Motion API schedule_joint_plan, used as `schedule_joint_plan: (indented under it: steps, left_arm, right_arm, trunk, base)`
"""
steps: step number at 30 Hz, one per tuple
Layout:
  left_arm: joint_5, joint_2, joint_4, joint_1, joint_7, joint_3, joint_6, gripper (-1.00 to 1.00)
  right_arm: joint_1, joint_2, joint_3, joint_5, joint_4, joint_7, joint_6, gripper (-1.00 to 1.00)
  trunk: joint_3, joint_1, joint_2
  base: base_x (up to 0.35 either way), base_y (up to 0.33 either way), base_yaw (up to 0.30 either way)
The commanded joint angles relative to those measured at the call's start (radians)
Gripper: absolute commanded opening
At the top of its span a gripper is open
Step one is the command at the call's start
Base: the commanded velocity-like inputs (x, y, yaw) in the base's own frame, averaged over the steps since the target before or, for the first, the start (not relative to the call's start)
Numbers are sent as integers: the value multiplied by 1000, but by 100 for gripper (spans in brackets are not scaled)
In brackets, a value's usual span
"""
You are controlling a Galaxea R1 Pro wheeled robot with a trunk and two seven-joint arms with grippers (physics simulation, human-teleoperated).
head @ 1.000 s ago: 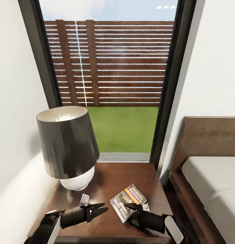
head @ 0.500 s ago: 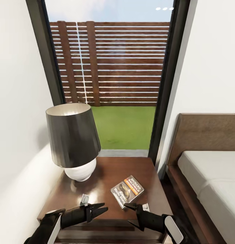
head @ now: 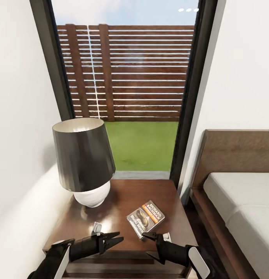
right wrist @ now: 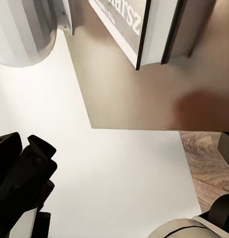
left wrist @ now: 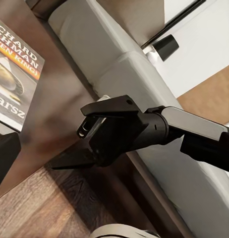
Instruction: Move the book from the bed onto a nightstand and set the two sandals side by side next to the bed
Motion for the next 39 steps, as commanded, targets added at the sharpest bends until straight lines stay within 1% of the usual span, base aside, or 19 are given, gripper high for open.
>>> schedule_joint_plan:
  steps: [1,8,14,24,31,39]
  left_arm:
    - [2,0,0,0,-3,0,11,100]
    - [2,0,0,0,-3,0,11,100]
    - [1,0,0,0,-2,-2,12,100]
    - [0,0,0,0,-2,-3,12,100]
    - [1,0,0,0,-2,-1,12,100]
    - [-1,0,0,0,-1,-3,12,100]
  right_arm:
    - [0,1,-5,28,1,-4,0,100]
    - [0,1,-5,28,1,-4,0,100]
    - [0,1,-5,28,1,-4,0,100]
    - [0,1,-5,28,1,-4,0,100]
    - [0,1,-5,28,4,-4,0,100]
    - [0,1,-5,28,4,-4,0,100]
  trunk:
    - [-1,0,0]
    - [-1,0,0]
    - [22,-3,1]
    - [53,-41,71]
    - [53,-41,71]
    - [78,-72,127]
  base:
    - [0,0,0]
    - [0,0,0]
    - [0,0,0]
    - [0,0,0]
    - [0,0,0]
    - [0,0,0]
